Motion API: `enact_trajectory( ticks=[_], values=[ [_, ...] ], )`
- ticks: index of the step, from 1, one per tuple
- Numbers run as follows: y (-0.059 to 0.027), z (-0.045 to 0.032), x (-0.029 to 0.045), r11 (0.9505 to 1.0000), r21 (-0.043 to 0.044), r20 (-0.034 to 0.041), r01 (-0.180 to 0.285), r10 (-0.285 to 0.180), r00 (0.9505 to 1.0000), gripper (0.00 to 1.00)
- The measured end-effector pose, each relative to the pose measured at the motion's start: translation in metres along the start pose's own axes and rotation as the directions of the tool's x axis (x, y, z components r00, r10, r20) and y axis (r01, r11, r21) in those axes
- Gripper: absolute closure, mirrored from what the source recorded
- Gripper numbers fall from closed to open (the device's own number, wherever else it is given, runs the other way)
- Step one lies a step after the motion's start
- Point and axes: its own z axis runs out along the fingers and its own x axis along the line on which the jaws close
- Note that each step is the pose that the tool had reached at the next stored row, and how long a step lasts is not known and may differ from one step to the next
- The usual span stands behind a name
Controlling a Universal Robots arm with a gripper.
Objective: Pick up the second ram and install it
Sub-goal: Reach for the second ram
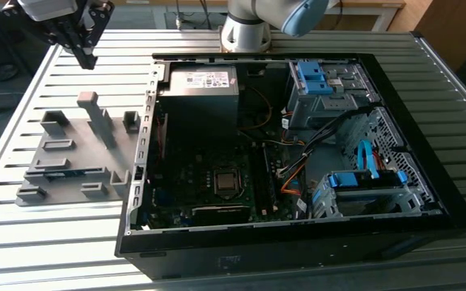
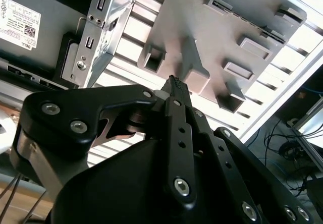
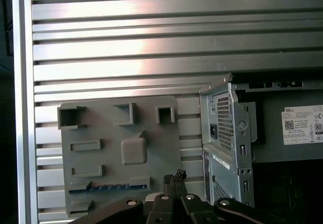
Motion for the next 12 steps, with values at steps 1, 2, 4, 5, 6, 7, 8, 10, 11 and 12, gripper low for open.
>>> enact_trajectory(
  ticks=[1,2,4,5,6,7,8,10,11,12],
  values=[
    [-0.0002,0.0000,0.0020,1.0000,0.0000,-0.0001,0.000,0.000,1.0000,0.89],
    [-0.0003,0.0000,0.0036,1.0000,-0.0001,0.0001,0.000,0.000,1.0000,0.89],
    [-0.0003,0.0000,0.0036,1.0000,-0.0001,0.0000,0.000,0.000,1.0000,0.89],
    [-0.0003,0.0000,0.0037,1.0000,0.0000,0.0000,0.000,0.000,1.0000,0.89],
    [-0.0003,-0.0001,0.0038,1.0000,0.0000,-0.0002,0.000,0.000,1.0000,0.89],
    [-0.0003,-0.0001,0.0039,1.0000,0.0001,-0.0004,0.000,0.000,1.0000,0.89],
    [-0.0003,-0.0001,0.0041,1.0000,0.0001,-0.0010,0.000,0.000,1.0000,0.89],
    [-0.0004,0.0000,0.0047,1.0000,0.0002,-0.0024,0.000,0.000,1.0000,0.89],
    [-0.0004,0.0000,0.0053,1.0000,0.0002,-0.0031,0.000,0.000,1.0000,0.89],
    [-0.0005,-0.0001,0.0059,1.0000,0.0004,-0.0040,0.000,0.000,1.0000,0.89]
  ],
)
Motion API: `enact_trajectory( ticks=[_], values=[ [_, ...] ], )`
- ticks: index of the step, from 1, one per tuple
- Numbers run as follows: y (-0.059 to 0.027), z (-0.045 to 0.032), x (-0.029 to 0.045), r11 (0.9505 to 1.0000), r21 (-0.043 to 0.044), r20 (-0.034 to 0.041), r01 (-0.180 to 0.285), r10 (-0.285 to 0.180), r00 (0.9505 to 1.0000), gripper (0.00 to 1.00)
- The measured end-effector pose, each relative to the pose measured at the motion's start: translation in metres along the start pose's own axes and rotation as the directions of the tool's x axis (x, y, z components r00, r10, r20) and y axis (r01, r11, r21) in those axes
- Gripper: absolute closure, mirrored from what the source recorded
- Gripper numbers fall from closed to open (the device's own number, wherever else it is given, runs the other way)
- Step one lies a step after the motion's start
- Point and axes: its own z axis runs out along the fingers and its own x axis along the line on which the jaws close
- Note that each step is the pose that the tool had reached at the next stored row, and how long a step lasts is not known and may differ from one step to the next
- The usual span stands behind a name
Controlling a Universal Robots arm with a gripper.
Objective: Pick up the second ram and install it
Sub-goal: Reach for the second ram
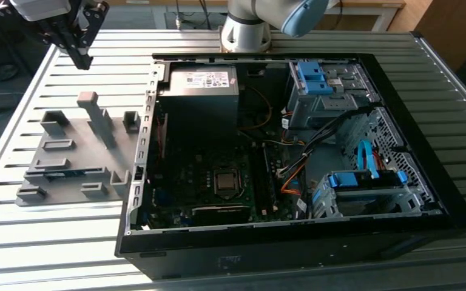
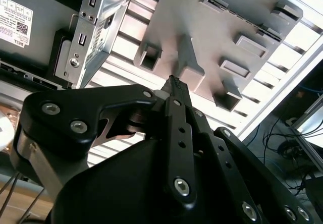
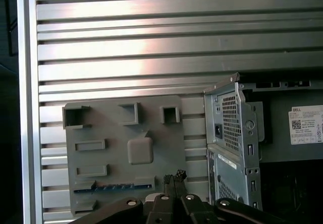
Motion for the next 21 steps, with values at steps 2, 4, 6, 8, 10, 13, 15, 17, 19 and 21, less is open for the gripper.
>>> enact_trajectory(
  ticks=[2,4,6,8,10,13,15,17,19,21],
  values=[
    [-0.0001,0.0001,0.0013,1.0000,0.0001,-0.0015,0.000,0.000,1.0000,0.89],
    [-0.0002,0.0001,0.0027,1.0000,0.0002,-0.0031,0.000,0.000,1.0000,0.89],
    [-0.0003,0.0002,0.0037,1.0000,0.0002,-0.0050,0.000,0.000,1.0000,0.89],
    [-0.0004,0.0001,0.0046,1.0000,0.0005,-0.0072,0.000,0.000,1.0000,0.89],
    [-0.0004,0.0002,0.0053,1.0000,0.0007,-0.0093,0.000,0.000,1.0000,0.89],
    [-0.0005,0.0002,0.0061,1.0000,0.0009,-0.0122,0.000,0.000,0.9999,0.89],
    [-0.0005,0.0002,0.0067,1.0000,0.0010,-0.0140,-0.001,0.001,0.9999,0.89],
    [-0.0006,0.0002,0.0074,1.0000,0.0012,-0.0158,-0.001,0.001,0.9999,0.89],
    [-0.0007,0.0002,0.0085,1.0000,0.0013,-0.0175,-0.001,0.001,0.9998,0.89],
    [-0.0007,0.0003,0.0097,1.0000,0.0015,-0.0193,-0.001,0.001,0.9998,0.89]
  ],
)
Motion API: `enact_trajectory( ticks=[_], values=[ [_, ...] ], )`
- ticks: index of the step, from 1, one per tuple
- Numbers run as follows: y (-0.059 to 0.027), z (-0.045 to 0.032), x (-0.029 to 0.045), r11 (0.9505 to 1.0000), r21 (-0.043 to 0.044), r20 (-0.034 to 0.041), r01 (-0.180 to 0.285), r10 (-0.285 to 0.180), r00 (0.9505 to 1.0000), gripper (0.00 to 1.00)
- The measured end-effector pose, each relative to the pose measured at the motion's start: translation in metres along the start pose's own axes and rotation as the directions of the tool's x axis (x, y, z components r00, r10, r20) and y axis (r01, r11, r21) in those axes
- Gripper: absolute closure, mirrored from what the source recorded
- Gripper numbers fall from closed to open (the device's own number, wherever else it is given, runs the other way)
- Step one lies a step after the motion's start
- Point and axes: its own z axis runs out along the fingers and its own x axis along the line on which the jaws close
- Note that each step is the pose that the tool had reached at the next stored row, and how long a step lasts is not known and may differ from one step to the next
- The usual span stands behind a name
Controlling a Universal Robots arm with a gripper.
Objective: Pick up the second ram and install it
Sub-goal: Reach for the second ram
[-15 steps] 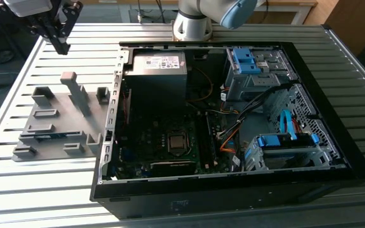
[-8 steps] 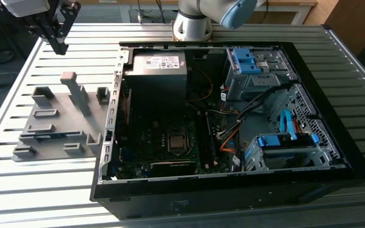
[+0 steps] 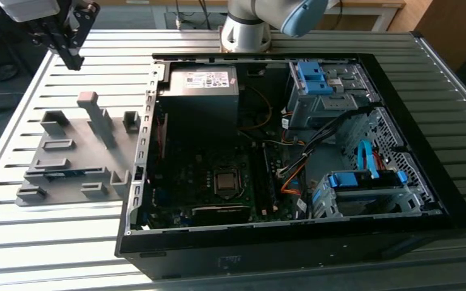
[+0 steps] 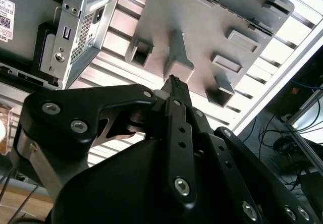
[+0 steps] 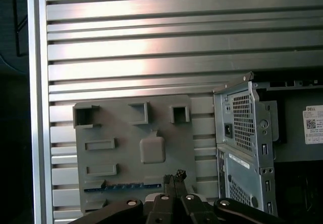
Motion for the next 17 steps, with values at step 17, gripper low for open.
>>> enact_trajectory(
  ticks=[17],
  values=[
    [-0.0143,-0.0001,0.0092,1.0000,0.0004,-0.0059,0.001,-0.001,1.0000,0.89]
  ],
)
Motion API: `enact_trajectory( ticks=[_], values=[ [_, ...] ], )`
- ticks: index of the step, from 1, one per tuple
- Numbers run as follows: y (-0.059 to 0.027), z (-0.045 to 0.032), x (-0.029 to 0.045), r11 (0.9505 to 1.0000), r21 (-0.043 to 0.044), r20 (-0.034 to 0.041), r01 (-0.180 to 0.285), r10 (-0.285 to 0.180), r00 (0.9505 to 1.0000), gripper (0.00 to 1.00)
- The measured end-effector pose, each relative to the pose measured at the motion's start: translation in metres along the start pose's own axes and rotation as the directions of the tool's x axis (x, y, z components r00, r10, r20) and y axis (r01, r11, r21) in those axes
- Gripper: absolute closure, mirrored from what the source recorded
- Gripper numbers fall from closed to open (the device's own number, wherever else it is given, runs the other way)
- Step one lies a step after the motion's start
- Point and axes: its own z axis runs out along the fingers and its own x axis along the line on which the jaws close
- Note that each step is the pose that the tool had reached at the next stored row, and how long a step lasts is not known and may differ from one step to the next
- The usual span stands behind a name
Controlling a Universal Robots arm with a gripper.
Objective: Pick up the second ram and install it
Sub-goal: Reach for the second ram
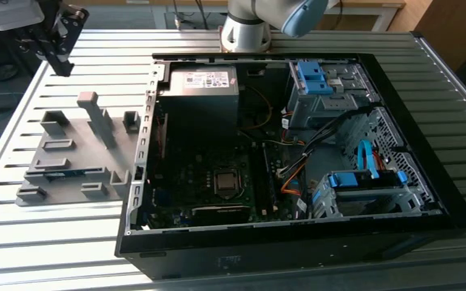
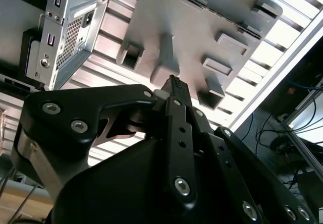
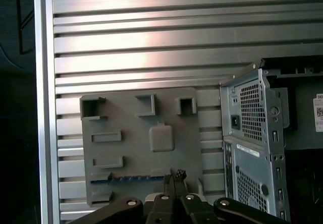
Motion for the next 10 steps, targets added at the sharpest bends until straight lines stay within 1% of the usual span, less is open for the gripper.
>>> enact_trajectory(
  ticks=[4,10],
  values=[
    [-0.0047,-0.0001,0.0027,1.0000,0.0000,0.0000,0.001,-0.001,1.0000,0.89],
    [-0.0093,-0.0002,0.0098,1.0000,0.0000,-0.0001,0.002,-0.002,1.0000,0.89]
  ],
)
